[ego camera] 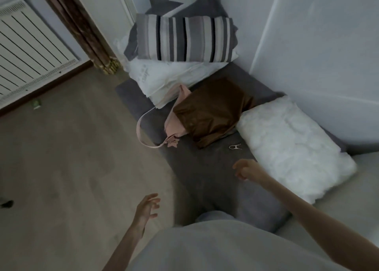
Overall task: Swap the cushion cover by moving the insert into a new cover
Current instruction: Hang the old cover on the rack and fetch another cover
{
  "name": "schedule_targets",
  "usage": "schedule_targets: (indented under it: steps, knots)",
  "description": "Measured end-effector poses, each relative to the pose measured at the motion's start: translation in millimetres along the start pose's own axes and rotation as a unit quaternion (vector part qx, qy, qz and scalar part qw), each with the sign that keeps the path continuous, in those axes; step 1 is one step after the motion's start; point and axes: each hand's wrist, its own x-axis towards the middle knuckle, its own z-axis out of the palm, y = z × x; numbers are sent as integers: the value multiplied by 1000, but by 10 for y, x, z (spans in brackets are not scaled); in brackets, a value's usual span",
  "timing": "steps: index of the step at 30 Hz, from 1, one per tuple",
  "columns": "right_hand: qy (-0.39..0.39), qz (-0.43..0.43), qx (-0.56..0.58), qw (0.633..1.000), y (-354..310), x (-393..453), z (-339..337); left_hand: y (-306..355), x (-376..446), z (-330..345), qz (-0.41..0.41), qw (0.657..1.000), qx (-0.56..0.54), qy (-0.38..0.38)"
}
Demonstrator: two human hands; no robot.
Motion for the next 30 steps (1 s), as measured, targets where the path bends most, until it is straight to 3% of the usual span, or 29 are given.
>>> schedule_targets:
  steps: [5,13,17,23,30]
  knots:
    - [-12,-51,22,998,-518,-181,522,-482,-178,-542,-26,998,-46,16]
    - [-96,-68,-62,991,-1222,-402,1780,-1851,-824,-1497,-104,974,-189,68]
    - [-151,-105,-123,975,-1579,-521,2519,-2468,-1167,-1853,-129,951,-257,112]
    - [-180,-79,-230,953,-1675,-558,3563,-2980,-1605,-2109,-167,905,-346,181]
    - [-226,-65,-384,893,-1582,-437,4361,-3140,-1930,-2546,-118,853,-426,277]
